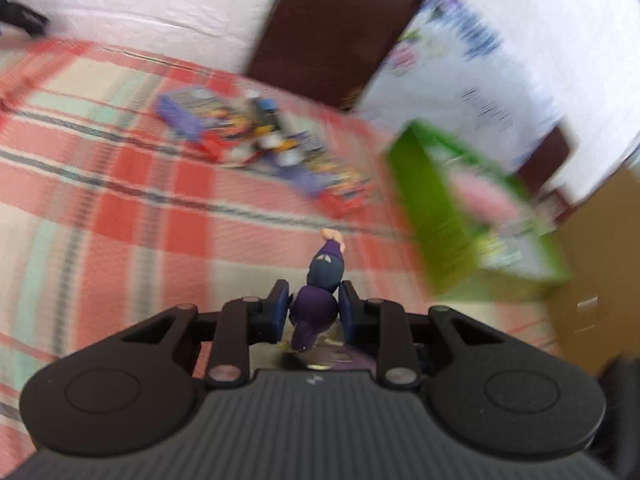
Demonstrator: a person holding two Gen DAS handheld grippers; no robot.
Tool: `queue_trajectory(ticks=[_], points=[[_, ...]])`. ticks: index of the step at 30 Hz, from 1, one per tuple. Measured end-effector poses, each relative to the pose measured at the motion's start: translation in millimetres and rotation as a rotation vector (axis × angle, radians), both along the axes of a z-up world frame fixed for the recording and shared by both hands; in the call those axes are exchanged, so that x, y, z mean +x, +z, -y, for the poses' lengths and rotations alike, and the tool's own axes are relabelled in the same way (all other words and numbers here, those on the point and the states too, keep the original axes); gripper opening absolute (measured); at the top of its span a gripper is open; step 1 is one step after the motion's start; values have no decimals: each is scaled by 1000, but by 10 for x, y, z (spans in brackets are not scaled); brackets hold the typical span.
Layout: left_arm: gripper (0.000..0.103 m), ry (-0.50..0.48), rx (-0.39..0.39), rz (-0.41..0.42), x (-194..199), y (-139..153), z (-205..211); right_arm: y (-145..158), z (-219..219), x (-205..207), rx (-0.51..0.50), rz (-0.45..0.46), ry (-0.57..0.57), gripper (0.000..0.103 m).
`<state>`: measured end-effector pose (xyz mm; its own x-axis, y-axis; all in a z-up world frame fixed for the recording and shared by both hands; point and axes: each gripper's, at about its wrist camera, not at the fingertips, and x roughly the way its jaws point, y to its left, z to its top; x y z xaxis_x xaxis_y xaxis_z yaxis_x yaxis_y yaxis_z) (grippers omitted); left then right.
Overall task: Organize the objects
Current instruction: 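Grasp the purple figure keychain with the left gripper, then carry the keychain into the green box and release it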
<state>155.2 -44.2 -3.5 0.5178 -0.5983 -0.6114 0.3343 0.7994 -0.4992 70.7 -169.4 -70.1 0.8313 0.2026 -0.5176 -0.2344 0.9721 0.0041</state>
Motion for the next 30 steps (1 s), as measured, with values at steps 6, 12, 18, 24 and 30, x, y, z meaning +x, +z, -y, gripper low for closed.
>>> queue_trajectory(ticks=[6,12,18,24,30], points=[[28,-124,5,140,-91,472,605,293,265,-186,-40,188,-154,30],[28,-243,-54,233,-7,882,1301,664,890,-217,-53,313,-315,31],[39,-226,25,226,196,718,1797,544,1355,46,-106,246,-432,47],[39,-102,88,188,242,491,1568,249,1456,-156,-3,180,-488,57],[40,19,214,256,-8,448,1147,228,1364,-338,33,200,-512,60]])
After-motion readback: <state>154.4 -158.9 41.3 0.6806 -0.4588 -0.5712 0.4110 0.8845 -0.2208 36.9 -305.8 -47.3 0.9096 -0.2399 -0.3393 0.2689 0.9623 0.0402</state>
